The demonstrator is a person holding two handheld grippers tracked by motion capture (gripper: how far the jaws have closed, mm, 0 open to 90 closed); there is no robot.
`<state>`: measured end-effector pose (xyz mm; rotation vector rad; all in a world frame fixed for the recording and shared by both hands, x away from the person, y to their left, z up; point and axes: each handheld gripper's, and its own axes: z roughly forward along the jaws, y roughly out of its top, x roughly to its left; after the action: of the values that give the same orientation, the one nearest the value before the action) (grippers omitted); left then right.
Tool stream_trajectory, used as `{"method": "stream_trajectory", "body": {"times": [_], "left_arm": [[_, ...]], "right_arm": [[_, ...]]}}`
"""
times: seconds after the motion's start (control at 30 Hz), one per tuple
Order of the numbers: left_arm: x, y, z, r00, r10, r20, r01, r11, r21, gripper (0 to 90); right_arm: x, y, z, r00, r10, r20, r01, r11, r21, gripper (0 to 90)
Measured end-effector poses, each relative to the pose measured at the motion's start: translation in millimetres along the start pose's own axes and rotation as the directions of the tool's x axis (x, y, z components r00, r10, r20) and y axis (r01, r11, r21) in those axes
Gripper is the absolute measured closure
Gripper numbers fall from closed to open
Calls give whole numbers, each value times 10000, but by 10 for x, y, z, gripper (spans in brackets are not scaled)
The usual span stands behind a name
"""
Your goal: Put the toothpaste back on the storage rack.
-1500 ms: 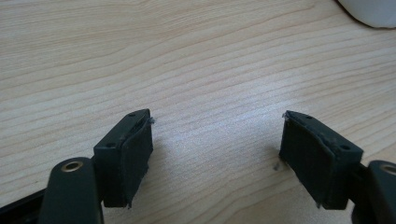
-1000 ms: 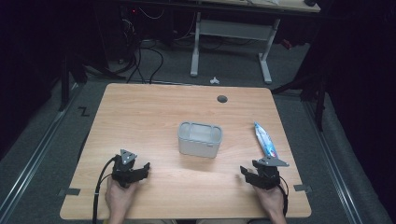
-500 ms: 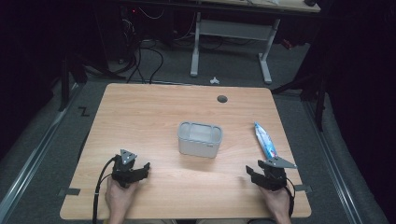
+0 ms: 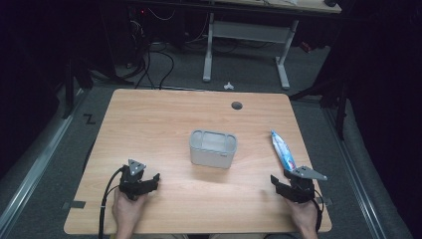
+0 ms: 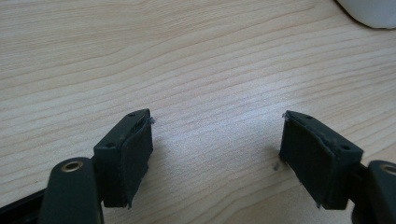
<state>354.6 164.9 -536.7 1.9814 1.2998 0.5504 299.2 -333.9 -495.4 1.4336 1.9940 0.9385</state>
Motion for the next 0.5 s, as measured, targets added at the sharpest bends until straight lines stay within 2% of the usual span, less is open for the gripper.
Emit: {"method": "stream_trajectory", "body": {"times": [0.37, 0.5], "left_arm": [[0, 0, 0, 10000, 10, -3, -10, 10000, 3, 258], [0, 0, 0, 10000, 9, -2, -9, 10000, 4, 258]], "right_arm": [[-112, 92, -17, 9991, 292, 309, -293, 9996, 25, 462], [-125, 128, -6, 9989, 206, 429, -209, 9998, 51, 462]]}}
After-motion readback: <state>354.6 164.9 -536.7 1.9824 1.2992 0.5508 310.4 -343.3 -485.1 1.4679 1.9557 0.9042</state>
